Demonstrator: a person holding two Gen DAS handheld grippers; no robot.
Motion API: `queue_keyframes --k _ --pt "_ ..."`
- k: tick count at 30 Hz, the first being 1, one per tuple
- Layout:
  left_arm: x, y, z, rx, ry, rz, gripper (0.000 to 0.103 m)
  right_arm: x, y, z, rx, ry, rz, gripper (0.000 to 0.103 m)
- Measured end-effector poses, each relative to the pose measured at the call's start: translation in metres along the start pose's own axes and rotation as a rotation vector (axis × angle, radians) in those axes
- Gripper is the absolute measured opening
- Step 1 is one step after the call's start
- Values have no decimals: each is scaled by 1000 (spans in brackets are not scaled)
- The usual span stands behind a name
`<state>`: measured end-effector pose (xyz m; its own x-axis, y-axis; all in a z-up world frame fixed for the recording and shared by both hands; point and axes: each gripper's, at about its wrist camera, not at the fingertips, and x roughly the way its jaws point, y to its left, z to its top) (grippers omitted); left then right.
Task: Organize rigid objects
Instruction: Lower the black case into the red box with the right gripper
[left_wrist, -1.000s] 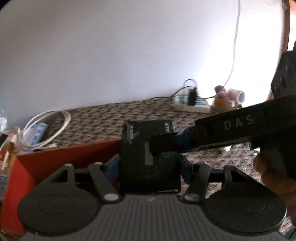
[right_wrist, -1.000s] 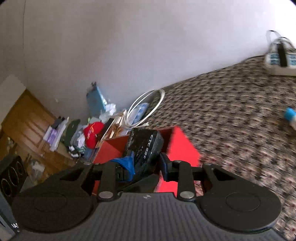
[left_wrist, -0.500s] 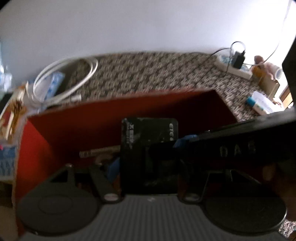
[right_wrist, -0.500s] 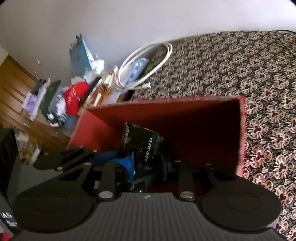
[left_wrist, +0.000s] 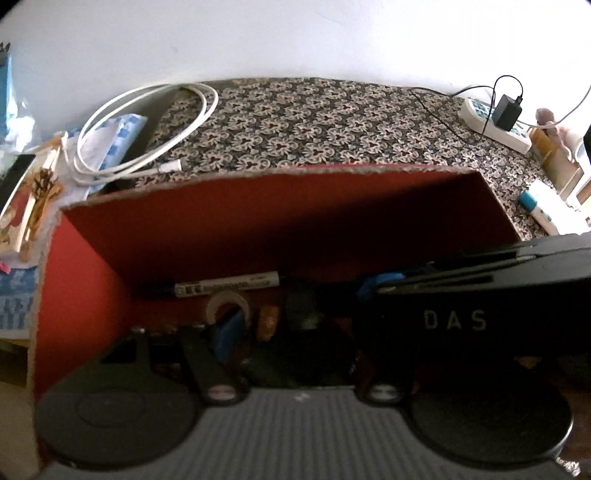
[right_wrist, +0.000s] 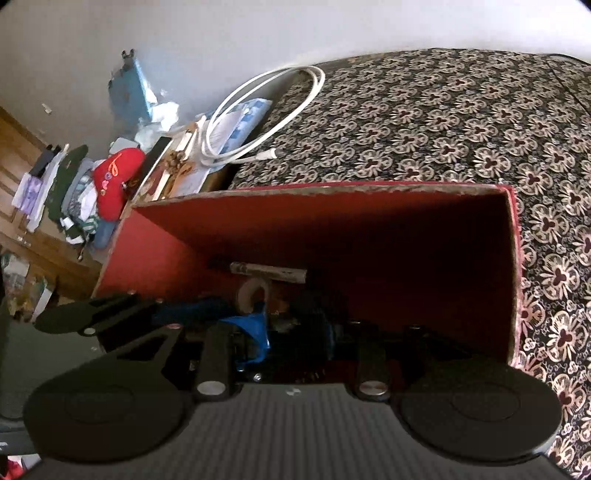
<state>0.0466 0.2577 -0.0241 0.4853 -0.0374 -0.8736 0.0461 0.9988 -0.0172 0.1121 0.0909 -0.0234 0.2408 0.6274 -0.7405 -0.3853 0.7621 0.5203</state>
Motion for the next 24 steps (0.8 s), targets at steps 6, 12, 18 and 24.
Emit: queue_keyframes --k 6,12,18,24 --pt "0 -4 0 12 -20 33 64 -2 4 -2 -19 -27 -34 14" --pt "-4 -8 -3 28 -57 71 65 -3 0 -1 9 -51 -54 14" --pt "-4 -8 -4 27 -71 94 65 -5 2 -4 4 -72 -80 14" --pt "-4 -10 -5 33 -82 119 67 -5 4 -4 -2 -76 -97 14"
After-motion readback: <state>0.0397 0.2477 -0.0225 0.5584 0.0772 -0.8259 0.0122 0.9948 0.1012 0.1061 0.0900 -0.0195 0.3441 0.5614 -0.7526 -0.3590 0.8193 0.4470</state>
